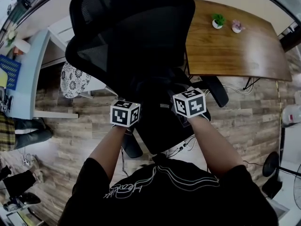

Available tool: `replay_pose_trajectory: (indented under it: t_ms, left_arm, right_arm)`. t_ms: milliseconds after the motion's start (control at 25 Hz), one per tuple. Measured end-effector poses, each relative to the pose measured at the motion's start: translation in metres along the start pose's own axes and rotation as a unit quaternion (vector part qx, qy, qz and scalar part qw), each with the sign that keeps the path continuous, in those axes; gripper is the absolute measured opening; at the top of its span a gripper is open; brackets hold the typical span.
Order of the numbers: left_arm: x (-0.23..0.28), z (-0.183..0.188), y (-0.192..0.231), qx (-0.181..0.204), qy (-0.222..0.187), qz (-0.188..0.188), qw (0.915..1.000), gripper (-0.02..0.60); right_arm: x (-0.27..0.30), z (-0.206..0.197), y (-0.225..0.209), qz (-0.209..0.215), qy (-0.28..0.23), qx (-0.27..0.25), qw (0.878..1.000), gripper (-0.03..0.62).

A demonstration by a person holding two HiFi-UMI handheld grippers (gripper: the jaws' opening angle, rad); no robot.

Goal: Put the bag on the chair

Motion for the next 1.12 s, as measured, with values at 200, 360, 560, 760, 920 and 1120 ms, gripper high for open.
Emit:
replay_pose_trajectory:
  t_ms: [200, 360, 560, 760, 920, 1120]
  left_arm:
    - [-0.001, -0.01, -0.002, -0.03, 0.003, -0.012, 0.9995, 0.26]
    - [-0.013, -0.012, -0.003, -0.034, -0.01, -0.009, 0.9993, 0.33]
    - [-0.045, -0.019, -0.007, -0.006, -0.009, -0.011, 0.9999, 0.334]
    - [-0.086, -0.019, -0.021, -0.011, -0.011, -0.034, 0.9993, 0.334]
    - [-0.128, -0.012, -0.048, -0.036, -0.033, -0.094, 0.9943, 0.22]
    - [-0.186, 0.009, -0.085, -0.006, -0.106, -0.181, 0.9776, 0.104]
  right_arm:
    - [-0.008, 0.001, 0.004, 0.01, -0.001, -0.013, 1.0, 0.168]
    - [-0.026, 0.005, 0.006, 0.003, -0.019, -0.011, 1.0, 0.276]
    - [-0.066, -0.008, 0.014, -0.006, -0.039, 0.007, 0.999, 0.278]
    - [-0.109, -0.026, 0.045, 0.037, -0.053, 0.07, 0.995, 0.203]
    - [-0.146, -0.038, 0.088, 0.089, -0.091, 0.105, 0.986, 0.112]
    - [-0.187, -0.042, 0.134, 0.106, -0.145, 0.089, 0.98, -0.005]
Point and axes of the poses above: the fingertips, and each gripper's own axes: x forward along the fingers, y to its left, z out of its top, the point moved 8 cm from there along -x, backward along the fingers, and after that the axes turned 5 degrees about x, right-handed, at the moved point
